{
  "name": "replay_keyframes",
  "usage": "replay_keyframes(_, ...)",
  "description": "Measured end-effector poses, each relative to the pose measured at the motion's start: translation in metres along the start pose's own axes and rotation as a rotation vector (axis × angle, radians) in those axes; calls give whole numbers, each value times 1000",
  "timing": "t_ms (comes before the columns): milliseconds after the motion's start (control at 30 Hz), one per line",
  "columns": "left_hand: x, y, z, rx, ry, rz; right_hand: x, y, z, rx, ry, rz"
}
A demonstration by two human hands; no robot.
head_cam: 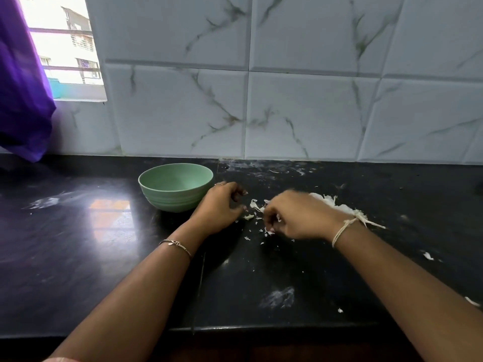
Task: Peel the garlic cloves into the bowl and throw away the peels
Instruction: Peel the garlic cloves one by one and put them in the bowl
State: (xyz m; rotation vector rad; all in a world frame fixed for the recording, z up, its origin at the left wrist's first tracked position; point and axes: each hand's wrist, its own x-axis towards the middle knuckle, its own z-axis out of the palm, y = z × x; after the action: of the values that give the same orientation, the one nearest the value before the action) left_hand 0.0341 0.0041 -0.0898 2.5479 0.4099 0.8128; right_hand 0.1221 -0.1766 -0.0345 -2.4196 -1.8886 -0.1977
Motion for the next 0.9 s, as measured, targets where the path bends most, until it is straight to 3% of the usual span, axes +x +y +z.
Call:
replay_keyframes(67,-1,1,0,-5,-14,37,1,9,5,93,-43,-1)
replay_keyframes(233,-4,21,2,-115,4,118,6,46,4,826,159,58)
replay_keyframes(467,24,67,26,-402,120,-20,10,52,22,1248,447,242)
replay_keyframes(600,39,79,36,-440,142,-65,10,61,25,1304,574,318)
replay_keyframes(900,43,77,51,-452,207,-140,11,70,29,1237,578,362)
